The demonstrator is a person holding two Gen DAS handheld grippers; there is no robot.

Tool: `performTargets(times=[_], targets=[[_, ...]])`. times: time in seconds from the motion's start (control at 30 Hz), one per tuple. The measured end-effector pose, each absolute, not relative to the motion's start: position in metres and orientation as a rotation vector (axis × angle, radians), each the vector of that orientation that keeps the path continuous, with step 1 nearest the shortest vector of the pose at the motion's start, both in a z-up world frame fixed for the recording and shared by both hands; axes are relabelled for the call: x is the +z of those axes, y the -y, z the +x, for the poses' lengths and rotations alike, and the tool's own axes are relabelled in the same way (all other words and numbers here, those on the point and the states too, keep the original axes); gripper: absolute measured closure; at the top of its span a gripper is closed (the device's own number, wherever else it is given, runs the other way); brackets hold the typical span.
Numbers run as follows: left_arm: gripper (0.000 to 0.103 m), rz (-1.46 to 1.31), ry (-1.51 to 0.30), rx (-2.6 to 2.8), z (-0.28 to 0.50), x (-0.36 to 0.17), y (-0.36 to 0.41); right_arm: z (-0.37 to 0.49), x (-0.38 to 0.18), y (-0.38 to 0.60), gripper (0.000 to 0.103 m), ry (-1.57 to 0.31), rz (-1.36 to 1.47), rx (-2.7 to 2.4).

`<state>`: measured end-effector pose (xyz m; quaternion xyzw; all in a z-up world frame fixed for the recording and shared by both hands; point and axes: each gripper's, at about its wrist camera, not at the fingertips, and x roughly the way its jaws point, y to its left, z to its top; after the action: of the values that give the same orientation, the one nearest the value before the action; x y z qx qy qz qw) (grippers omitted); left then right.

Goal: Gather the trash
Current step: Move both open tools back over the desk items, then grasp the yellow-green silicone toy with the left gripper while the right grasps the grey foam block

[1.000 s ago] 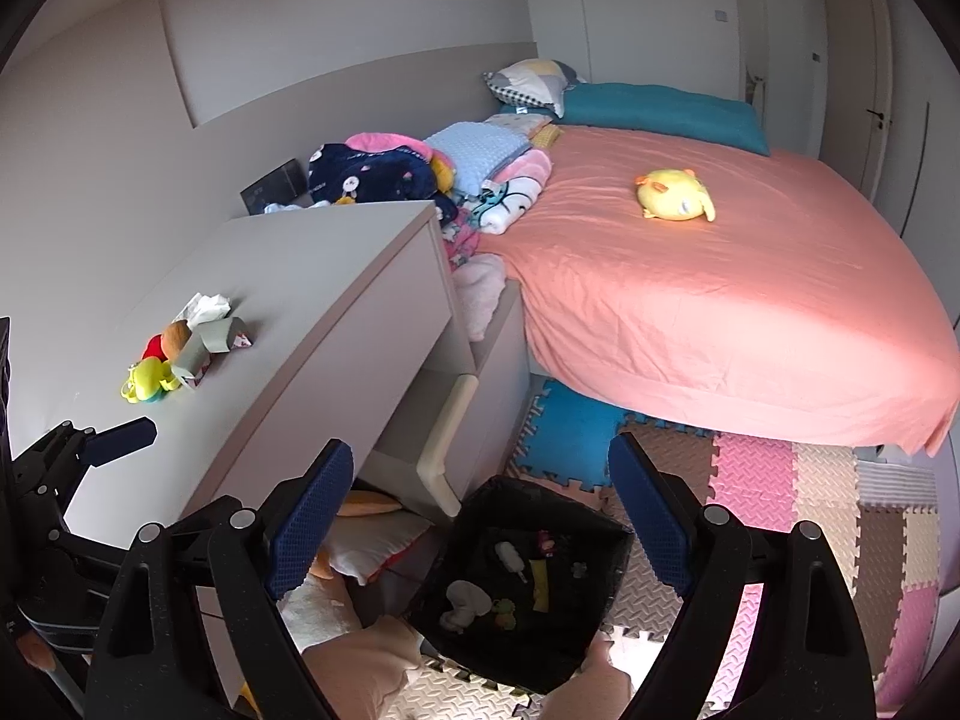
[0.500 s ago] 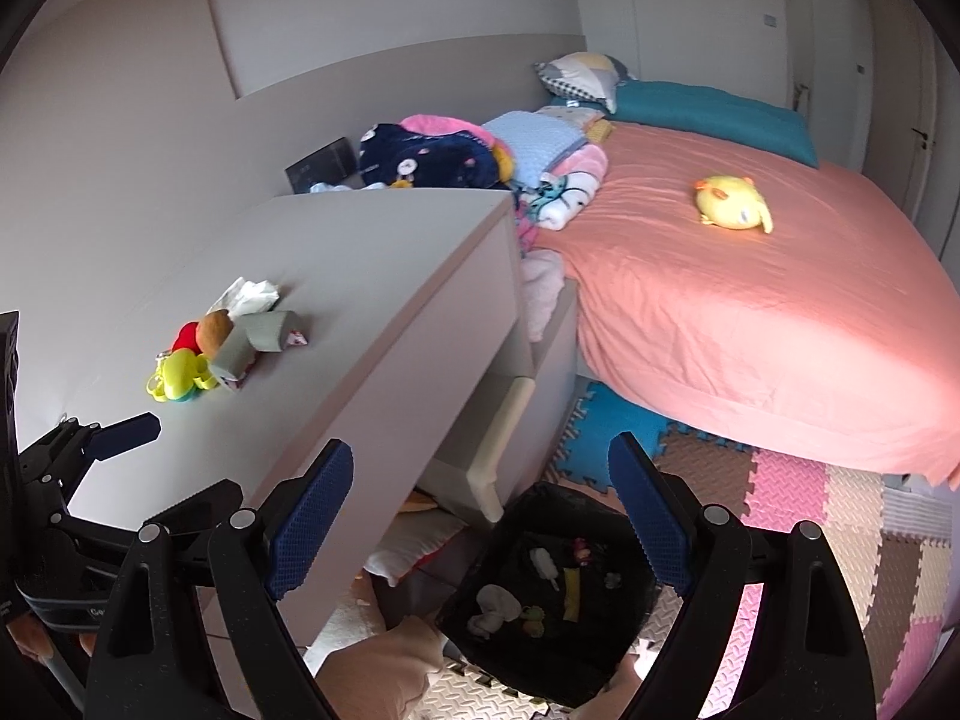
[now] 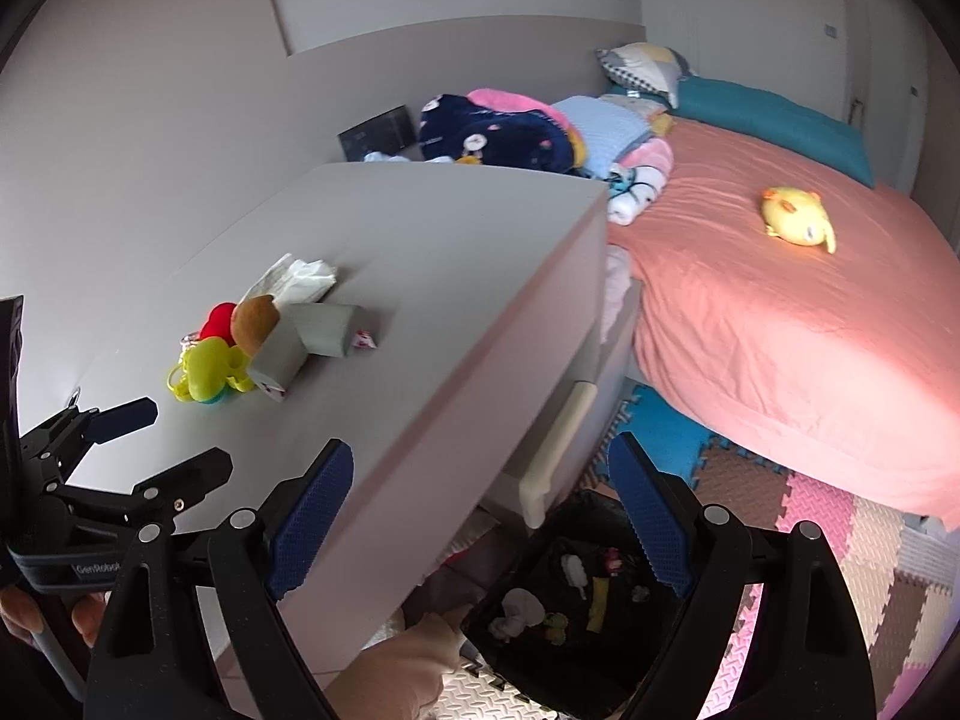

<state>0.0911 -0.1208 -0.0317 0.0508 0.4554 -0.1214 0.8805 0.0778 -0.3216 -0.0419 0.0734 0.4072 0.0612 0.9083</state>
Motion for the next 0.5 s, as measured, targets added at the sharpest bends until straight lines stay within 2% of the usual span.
performTargets(times=[0.3,0.37,0.5], targets=[[0.008,-0.017,-0.943,-0.171,0.114,-0.034,0.079,0.11,-0.047,0.287,0.016,-0.851,0.157,0.214],[0.017,-0.024,-0.95,-0.171,0.119,-0.035,0.075,0.115,-0.047,0.279,0.016,-0.852,0.155,0.228],[0.022,-0.039,-0.966,-0.186,0.132,-0.04,0.073,0.124,-0.048,0.267,0.016,-0.854,0.146,0.246]])
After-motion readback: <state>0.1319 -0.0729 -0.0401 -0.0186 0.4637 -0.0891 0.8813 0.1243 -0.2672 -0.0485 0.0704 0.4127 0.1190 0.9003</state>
